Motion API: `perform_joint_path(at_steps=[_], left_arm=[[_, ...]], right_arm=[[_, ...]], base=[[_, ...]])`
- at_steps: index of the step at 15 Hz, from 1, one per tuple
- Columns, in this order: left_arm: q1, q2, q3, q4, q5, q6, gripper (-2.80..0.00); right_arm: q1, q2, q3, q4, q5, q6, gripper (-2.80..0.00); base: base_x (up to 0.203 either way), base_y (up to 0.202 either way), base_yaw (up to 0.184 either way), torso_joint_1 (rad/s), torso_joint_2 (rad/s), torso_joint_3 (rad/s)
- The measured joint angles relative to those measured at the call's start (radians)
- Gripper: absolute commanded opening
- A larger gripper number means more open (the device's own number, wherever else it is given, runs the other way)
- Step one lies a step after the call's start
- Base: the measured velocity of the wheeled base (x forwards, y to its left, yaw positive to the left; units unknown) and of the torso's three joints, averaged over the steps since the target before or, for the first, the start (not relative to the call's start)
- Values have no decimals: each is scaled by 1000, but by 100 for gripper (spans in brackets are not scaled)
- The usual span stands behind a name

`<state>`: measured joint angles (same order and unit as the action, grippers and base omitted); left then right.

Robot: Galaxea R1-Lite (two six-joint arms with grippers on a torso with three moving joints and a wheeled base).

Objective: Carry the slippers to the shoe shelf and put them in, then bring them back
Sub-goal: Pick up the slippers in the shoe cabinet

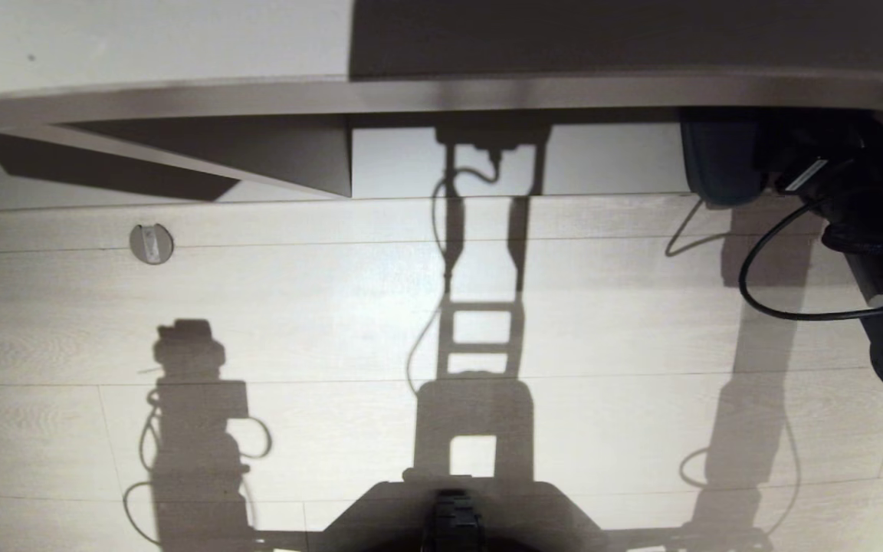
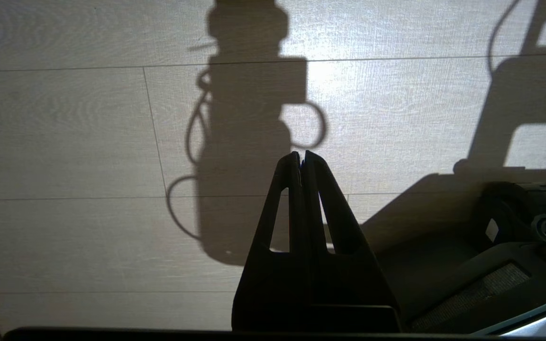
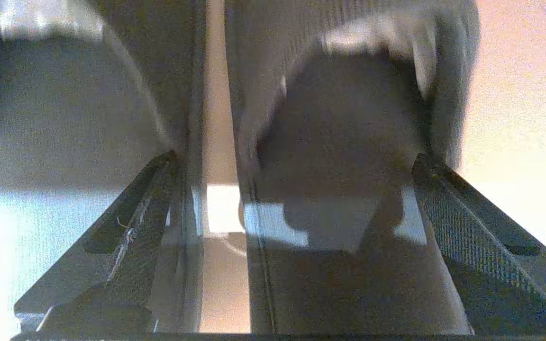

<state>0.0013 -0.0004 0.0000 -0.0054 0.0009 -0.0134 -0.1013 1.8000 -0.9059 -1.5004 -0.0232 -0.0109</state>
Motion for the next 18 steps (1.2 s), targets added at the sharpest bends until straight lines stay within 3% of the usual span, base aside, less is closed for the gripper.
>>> perform_joint_path(at_steps=[5,18], left_arm=[[0,0,0,0,0,-1,-280],[0,0,0,0,0,0,-280]], right_arm=[[27,42,-108,4,2,0,0],[61,90,-219,7,2,-10,0]], base=[[0,0,0,0,0,0],[0,0,0,0,0,0]])
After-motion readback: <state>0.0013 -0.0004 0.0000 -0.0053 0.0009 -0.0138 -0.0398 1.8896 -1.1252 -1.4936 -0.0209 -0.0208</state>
